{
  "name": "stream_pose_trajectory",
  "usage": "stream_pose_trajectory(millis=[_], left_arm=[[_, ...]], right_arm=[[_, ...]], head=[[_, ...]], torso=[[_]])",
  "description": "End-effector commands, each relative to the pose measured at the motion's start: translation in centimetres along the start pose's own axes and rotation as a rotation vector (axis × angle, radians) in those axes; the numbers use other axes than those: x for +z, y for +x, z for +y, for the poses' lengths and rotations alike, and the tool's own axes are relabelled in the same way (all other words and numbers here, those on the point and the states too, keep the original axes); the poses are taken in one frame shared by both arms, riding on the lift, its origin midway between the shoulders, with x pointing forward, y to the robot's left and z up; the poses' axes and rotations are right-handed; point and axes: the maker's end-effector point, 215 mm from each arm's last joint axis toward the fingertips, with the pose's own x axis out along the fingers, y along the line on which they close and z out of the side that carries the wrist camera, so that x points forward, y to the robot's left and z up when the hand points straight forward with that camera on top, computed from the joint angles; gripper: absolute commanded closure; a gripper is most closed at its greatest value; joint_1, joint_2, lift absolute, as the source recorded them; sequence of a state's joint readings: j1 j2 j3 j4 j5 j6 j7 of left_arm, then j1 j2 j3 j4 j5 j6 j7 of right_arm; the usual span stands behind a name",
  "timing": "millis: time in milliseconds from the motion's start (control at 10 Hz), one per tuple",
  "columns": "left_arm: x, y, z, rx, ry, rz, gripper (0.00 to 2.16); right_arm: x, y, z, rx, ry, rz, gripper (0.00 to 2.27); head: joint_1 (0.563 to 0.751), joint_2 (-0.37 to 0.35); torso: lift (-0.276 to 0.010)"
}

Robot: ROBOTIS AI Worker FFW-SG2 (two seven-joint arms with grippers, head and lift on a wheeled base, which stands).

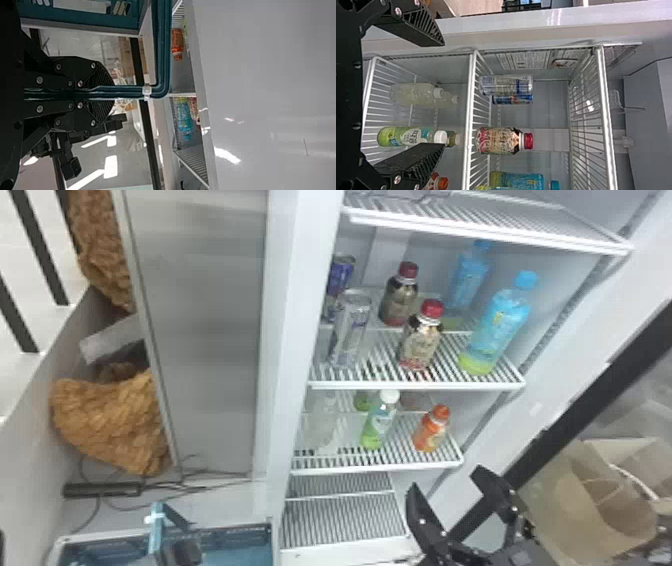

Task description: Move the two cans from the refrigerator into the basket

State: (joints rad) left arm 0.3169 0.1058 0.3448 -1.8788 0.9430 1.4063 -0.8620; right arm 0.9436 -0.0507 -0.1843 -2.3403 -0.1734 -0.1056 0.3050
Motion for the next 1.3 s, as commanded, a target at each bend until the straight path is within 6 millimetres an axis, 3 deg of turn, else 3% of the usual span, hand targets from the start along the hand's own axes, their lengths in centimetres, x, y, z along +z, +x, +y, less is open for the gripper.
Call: stream_pose_trajectory(millis=[0, 800, 1200], left_arm=[[0.0, 0.0, 0.0, 0.0, 0.0, 0.0, 1.19], [0.1, 0.1, -0.2, -0.006, 0.004, -0.001, 1.19], [1.1, 0.6, -0.6, -0.006, 0.031, 0.007, 1.19]], right_arm=[[-0.1, 0.0, -0.1, -0.001, 0.002, 0.001, 0.15], [0.2, 0.2, 0.0, 0.001, 0.001, -0.007, 0.15], [1.9, 3.1, -0.7, 0.019, -0.035, -0.072, 0.15]], head=[[0.695, -0.263], [0.695, -0.262], [0.695, -0.254]], torso=[[-0.031], [-0.031], [-0.031]])
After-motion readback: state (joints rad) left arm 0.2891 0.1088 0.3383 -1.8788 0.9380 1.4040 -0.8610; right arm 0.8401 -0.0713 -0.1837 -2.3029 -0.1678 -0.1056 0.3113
